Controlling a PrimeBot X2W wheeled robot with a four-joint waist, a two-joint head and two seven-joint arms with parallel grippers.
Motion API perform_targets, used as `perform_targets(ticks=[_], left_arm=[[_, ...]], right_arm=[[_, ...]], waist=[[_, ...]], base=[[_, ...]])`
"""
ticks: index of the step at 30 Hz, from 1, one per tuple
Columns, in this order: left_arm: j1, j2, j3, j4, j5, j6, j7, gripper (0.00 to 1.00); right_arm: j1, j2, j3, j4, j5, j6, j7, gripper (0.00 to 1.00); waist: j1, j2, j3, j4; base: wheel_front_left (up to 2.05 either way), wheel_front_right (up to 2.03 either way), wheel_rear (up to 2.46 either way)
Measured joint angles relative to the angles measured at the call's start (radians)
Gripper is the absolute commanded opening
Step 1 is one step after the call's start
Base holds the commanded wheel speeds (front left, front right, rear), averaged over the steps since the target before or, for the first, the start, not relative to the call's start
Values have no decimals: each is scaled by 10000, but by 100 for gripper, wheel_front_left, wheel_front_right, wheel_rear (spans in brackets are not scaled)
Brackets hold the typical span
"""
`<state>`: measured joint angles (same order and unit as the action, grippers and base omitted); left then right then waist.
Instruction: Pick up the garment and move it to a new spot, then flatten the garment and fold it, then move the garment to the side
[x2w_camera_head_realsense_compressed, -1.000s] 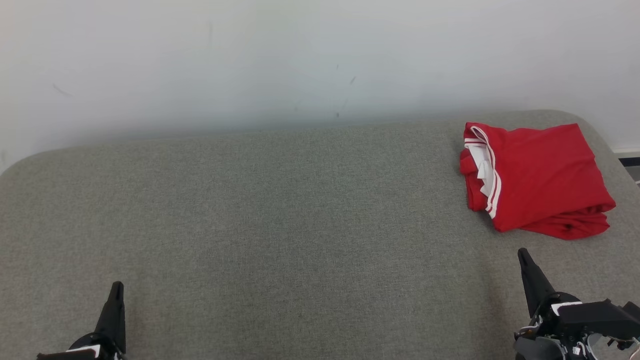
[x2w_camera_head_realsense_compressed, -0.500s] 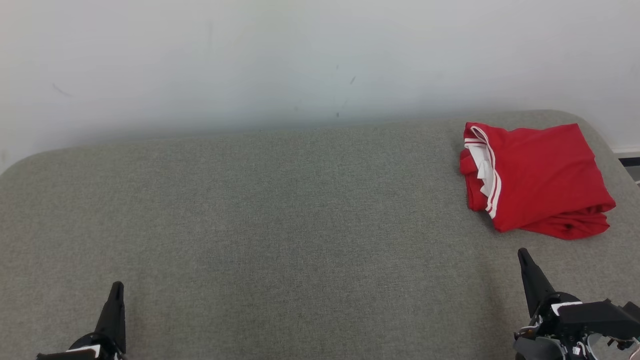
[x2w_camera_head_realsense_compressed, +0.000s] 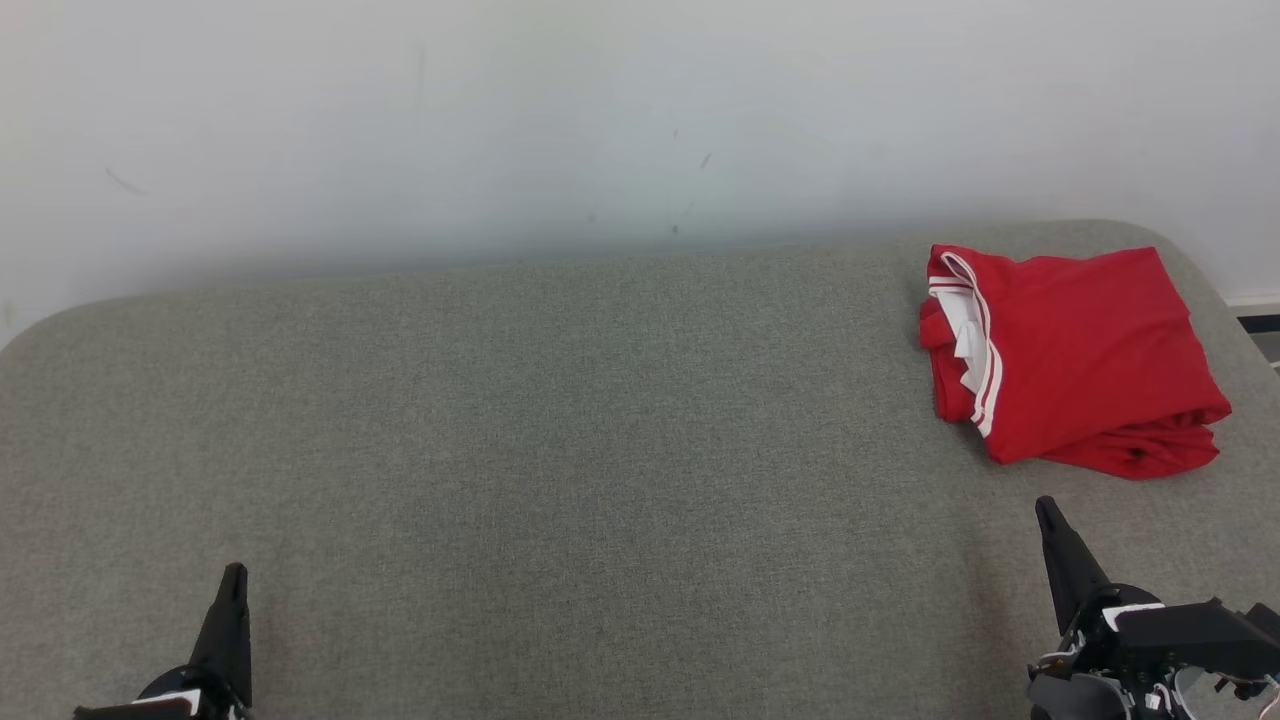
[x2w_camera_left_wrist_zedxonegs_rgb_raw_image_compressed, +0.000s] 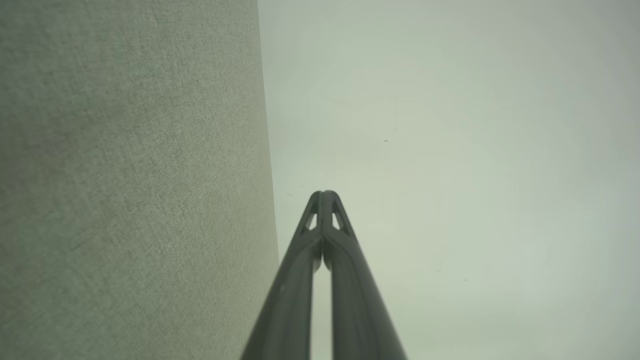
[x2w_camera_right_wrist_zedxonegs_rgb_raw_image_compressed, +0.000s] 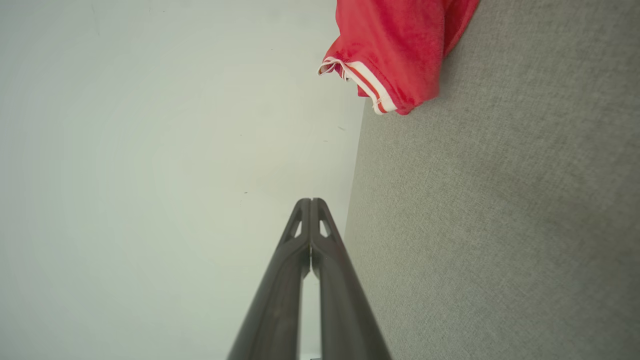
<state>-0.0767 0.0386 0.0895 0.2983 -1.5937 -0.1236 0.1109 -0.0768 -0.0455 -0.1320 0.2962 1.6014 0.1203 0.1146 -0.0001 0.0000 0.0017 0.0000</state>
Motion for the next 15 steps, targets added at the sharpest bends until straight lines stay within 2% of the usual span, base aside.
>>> perform_targets(ticks=[15], left_arm=[[-2,0,0,2,0,0,0,0]], right_arm=[[-2,0,0,2,0,0,0,0]], waist=[[0,0,0,0]], base=[[0,0,0]])
